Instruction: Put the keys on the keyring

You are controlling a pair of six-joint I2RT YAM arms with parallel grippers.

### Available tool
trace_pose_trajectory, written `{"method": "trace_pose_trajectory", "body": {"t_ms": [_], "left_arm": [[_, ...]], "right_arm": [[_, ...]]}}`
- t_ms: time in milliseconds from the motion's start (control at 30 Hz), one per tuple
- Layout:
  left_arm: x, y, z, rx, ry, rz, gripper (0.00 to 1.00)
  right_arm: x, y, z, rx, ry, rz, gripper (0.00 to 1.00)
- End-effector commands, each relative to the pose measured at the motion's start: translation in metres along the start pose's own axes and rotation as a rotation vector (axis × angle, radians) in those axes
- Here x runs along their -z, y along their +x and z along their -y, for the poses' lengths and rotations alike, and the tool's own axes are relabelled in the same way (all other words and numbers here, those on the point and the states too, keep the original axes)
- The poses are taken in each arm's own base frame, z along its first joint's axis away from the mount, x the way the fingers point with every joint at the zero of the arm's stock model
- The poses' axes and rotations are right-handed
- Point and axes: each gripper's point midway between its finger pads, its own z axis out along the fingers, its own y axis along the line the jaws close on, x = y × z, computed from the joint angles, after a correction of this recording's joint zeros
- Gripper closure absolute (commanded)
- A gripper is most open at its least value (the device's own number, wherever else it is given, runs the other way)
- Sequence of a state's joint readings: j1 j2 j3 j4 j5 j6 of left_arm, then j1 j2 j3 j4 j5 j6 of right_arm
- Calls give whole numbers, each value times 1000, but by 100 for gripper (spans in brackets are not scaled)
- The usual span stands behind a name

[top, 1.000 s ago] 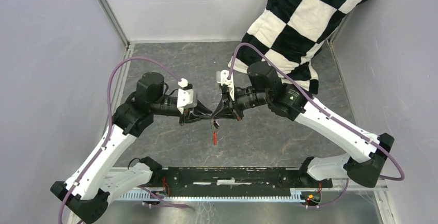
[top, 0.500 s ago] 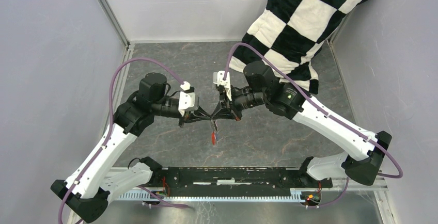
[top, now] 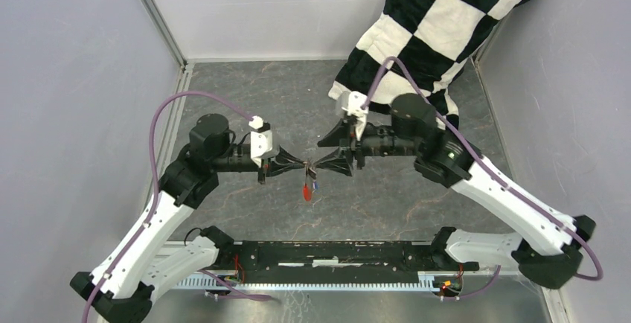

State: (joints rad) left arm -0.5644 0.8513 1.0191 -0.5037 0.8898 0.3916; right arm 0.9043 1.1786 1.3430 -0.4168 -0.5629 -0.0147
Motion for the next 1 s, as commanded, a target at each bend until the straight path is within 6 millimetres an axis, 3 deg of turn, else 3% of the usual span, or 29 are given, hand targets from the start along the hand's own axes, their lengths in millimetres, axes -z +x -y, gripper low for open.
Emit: {"method": "trace_pose_trajectory", "body": {"t_ms": [0, 233, 433, 967], "left_arm": [[8, -56, -11, -21, -107, 214, 98], [11, -82, -15, 0, -130, 307, 98], [12, -83, -17, -6, -141, 311, 98], [12, -80, -3, -20, -80, 302, 98]], "right_arm": [[17, -21, -4, -7, 40, 141, 39], [17, -15, -9, -25, 24, 187, 38], [10, -11, -10, -36, 1, 206, 38], [3, -1, 9, -3, 73, 179, 50]]}}
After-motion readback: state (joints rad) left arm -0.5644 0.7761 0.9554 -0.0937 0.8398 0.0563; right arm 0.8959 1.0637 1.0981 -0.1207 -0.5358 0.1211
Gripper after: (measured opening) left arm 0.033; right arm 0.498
